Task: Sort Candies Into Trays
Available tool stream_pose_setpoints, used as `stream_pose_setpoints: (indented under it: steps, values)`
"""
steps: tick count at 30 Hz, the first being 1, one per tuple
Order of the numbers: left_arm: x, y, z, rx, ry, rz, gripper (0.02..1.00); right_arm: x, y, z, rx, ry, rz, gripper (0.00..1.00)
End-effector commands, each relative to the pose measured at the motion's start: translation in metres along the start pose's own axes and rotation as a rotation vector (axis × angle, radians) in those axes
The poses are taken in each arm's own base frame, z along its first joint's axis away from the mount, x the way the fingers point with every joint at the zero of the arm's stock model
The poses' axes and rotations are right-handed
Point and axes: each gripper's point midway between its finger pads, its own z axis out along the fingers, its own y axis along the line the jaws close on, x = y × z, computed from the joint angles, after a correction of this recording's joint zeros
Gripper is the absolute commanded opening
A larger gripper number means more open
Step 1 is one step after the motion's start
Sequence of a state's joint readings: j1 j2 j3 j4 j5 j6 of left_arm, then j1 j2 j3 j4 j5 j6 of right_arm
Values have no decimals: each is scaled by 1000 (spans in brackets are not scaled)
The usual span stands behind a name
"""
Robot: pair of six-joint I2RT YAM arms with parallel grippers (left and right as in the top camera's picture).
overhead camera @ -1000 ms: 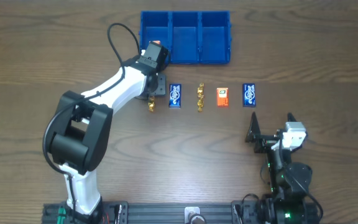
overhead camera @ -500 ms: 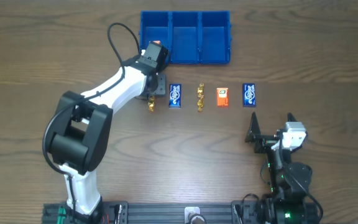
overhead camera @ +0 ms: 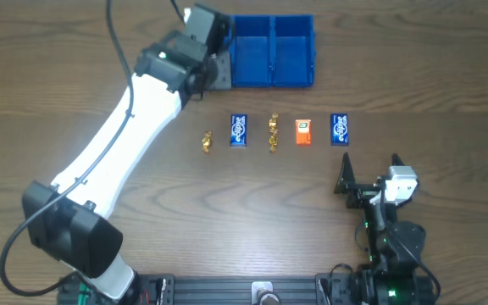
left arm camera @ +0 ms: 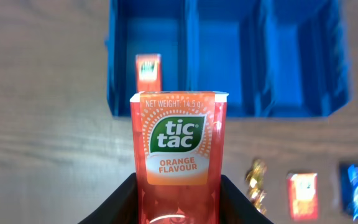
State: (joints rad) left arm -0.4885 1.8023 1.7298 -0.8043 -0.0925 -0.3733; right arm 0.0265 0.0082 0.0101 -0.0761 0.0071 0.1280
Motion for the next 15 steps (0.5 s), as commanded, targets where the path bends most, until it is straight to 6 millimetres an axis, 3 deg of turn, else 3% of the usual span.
stream_pose_setpoints:
  steps: [1,5,10,15]
  values:
    - [-22,11,13,-71,-41,-12,240,1,0,0,1,3,-6,998]
    - [-32,16,44,-93,-27,-3,244,1,0,0,1,3,-6,1000]
    - [-28,27,83,-129,17,-15,242,1,0,0,1,3,-6,1000]
    - [-32,33,101,-133,6,-31,246,1,0,0,1,3,-6,1000]
